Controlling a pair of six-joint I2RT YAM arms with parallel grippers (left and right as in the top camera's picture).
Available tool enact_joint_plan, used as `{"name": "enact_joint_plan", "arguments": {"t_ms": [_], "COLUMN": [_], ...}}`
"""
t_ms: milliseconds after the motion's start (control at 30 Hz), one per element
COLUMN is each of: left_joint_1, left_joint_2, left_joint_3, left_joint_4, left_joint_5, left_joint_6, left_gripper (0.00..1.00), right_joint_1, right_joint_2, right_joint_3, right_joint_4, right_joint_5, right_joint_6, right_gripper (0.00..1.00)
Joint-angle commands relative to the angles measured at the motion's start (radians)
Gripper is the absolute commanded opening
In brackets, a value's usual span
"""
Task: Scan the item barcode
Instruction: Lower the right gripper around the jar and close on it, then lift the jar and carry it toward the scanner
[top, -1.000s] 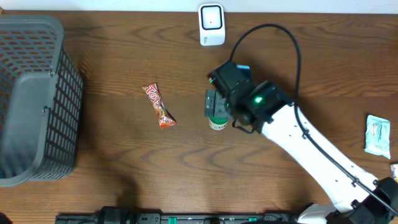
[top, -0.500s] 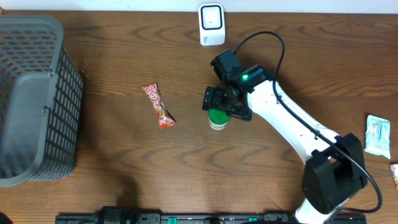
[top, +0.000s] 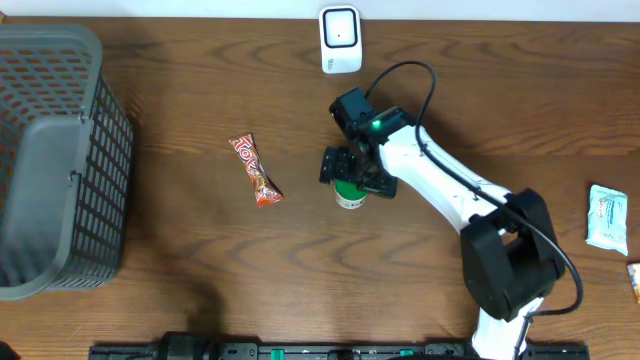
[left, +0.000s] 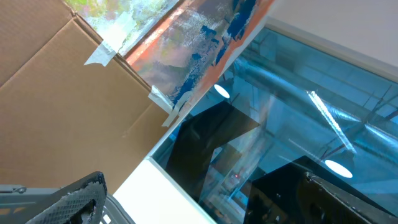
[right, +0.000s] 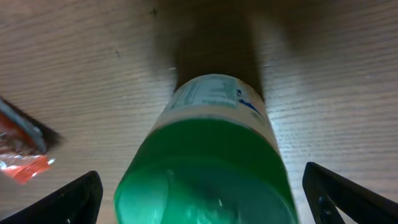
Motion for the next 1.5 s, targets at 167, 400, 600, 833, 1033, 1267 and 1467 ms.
{"name": "enact_joint_plan", "arguments": {"t_ms": [167,400,600,833,1033,1267,1467], "left_joint_1": [0.004,0.004,0.004,0.004,0.004,0.004,0.004], "left_joint_2": [-0.009,-0.01,-0.009,-0.009,-0.01,-0.01,-0.01], "left_joint_3": [-0.003,-0.003,-0.003,-0.003,-0.003,-0.003,-0.003], "left_joint_4": [0.002,0.002,0.002,0.003,0.003,0.003,0.003], "left_joint_5": [-0.002,-0.002,-0.002,-0.002,-0.002,-0.002,-0.002], "left_joint_6": [-0.009,-0.009,-0.009,-0.009,-0.009,-0.009,-0.009], "left_gripper": [0.98,0.98,0.98,0.98,0.98,0.98,0.98], "right_joint_1": [0.032,0.04,0.041,0.047,0.056,0.063,0.063], "right_joint_2": [0.092,0.093,0.095,0.099,0.105,0.105,0.109], "right_joint_3": [0.016,0.016,0.01,-0.01,-0.01,-0.01,-0.034], "right_joint_4": [0.011,0.012,0.014,0.016,0.021,0.02,0.032], "right_joint_5": [0.028,0.146,0.166,0.165,0.142,0.139,0.138], "right_joint_6": [-0.011,-0.011,-0.016,-0.015,0.002,0.011,0.022], "right_gripper": [0.96,0.87,0.82,0.82,0.71,0.65,0.67]}}
